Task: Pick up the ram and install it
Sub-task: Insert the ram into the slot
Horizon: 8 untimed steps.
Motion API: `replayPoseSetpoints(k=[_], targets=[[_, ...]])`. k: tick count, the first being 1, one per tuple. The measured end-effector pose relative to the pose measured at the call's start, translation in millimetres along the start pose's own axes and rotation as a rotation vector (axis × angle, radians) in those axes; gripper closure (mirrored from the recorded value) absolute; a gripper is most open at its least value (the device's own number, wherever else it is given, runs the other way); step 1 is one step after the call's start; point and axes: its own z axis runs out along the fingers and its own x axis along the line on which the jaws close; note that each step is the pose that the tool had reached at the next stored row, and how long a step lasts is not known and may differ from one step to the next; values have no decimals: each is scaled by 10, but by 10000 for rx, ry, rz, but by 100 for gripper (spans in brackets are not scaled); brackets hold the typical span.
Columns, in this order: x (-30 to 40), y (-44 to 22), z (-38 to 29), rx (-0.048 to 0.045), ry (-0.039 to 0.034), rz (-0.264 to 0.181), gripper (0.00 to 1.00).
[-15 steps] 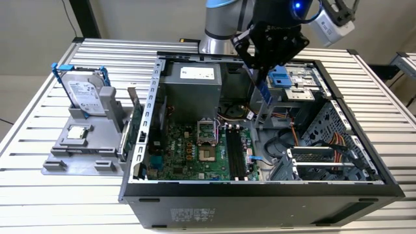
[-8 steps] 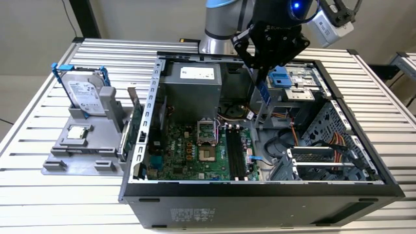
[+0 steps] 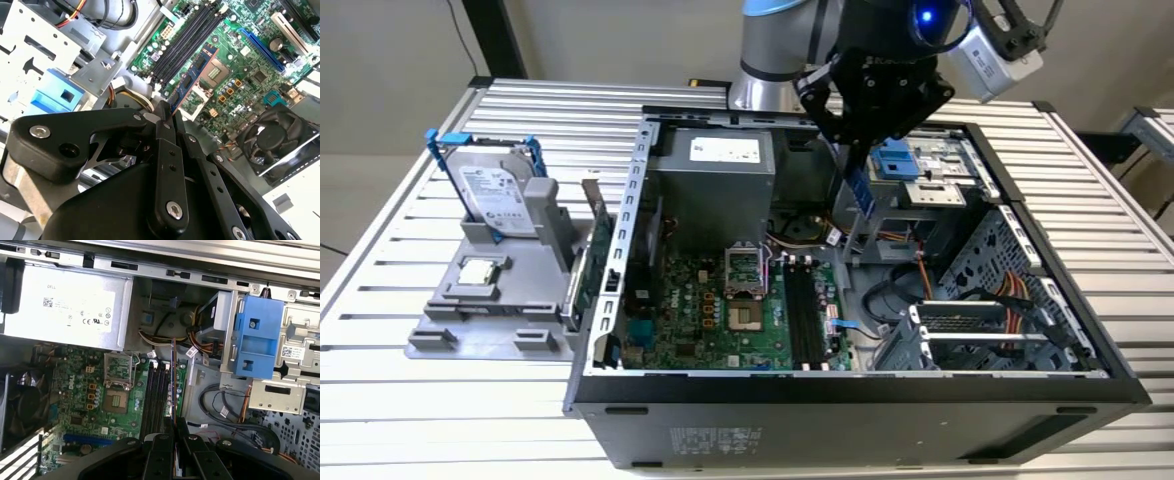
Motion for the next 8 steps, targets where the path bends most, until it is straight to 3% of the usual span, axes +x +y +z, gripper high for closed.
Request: replayPoseSetpoints(k=[8], targets=[[2, -1, 107, 4, 0, 91, 100]])
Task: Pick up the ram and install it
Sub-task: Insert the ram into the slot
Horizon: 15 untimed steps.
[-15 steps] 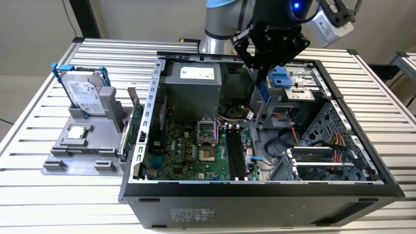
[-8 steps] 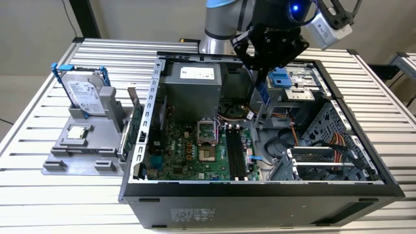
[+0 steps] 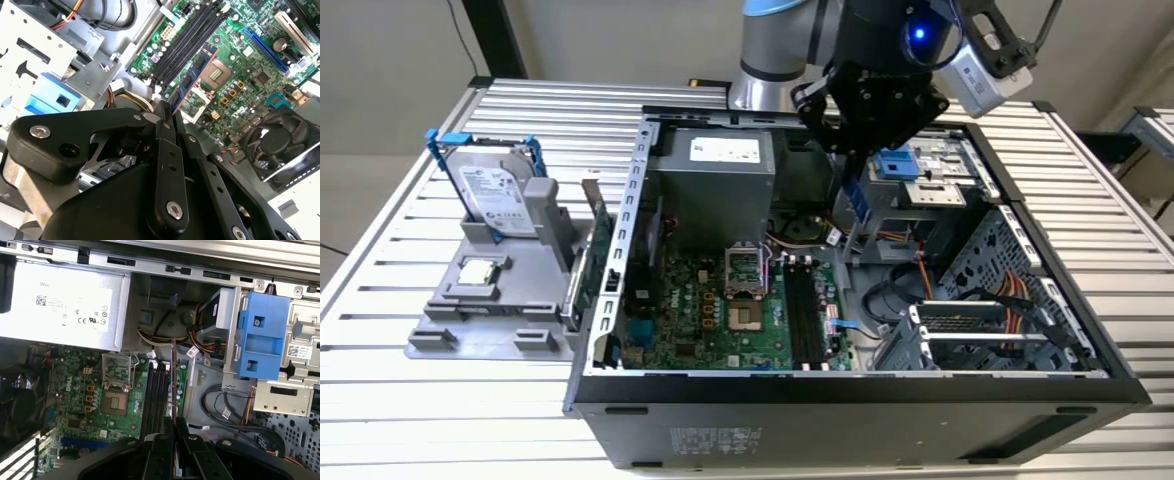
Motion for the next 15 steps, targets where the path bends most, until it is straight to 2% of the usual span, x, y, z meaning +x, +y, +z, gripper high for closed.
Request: replayPoseSetpoints(k=[9, 15], targets=[[-9, -1, 101, 11, 1, 77, 100], [-87, -17, 140, 10, 37, 85, 100]])
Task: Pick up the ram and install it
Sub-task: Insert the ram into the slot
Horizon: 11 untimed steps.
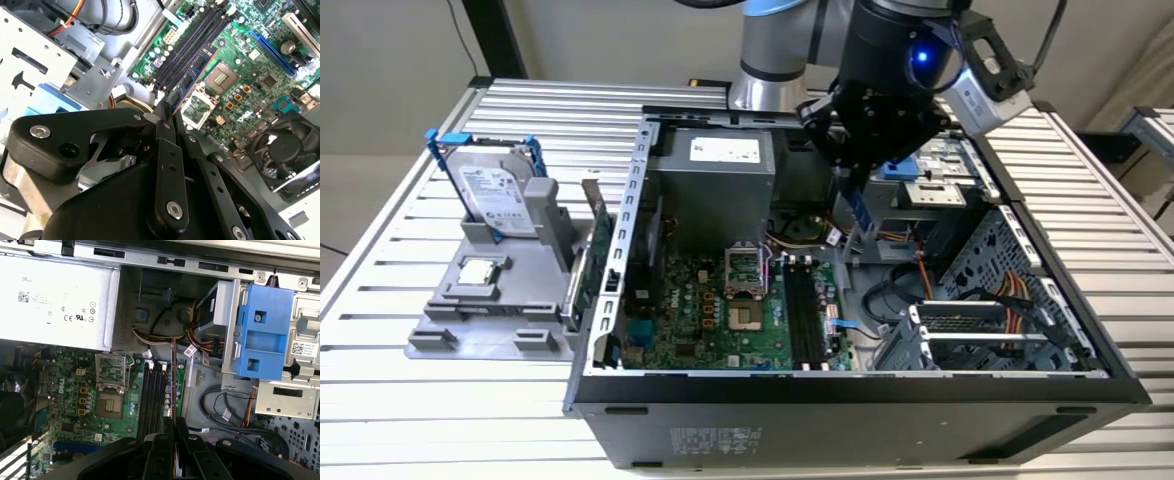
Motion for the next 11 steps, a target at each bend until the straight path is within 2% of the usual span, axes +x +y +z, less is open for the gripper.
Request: replayPoseSetpoints(k=[5, 11], targets=[[-65, -24, 28, -5, 23, 4, 100], [-96, -33, 54, -5, 26, 6, 100]])
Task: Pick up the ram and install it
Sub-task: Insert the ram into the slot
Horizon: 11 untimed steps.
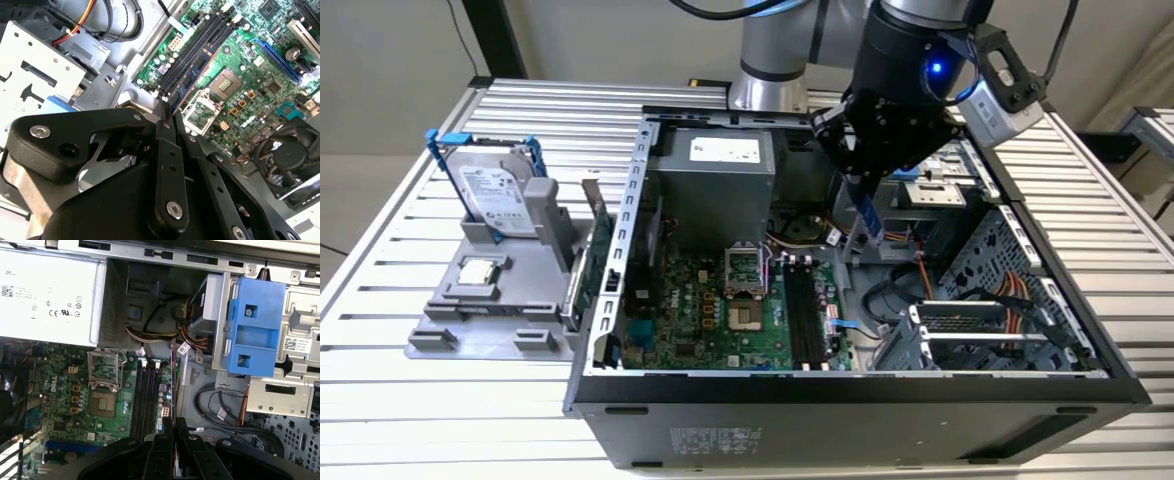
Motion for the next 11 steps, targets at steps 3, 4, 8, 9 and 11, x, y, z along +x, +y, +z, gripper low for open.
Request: replayPoseSetpoints(k=[3, 4, 8, 9, 11], targets=[[-1, -1, 3, 3, 1, 4, 100], [-1, 0, 5, 0, 0, 6, 100], [-2, -1, 7, 0, 0, 12, 100], [-2, -1, 7, 1, 0, 13, 100], [-3, -1, 8, 1, 0, 15, 100]])
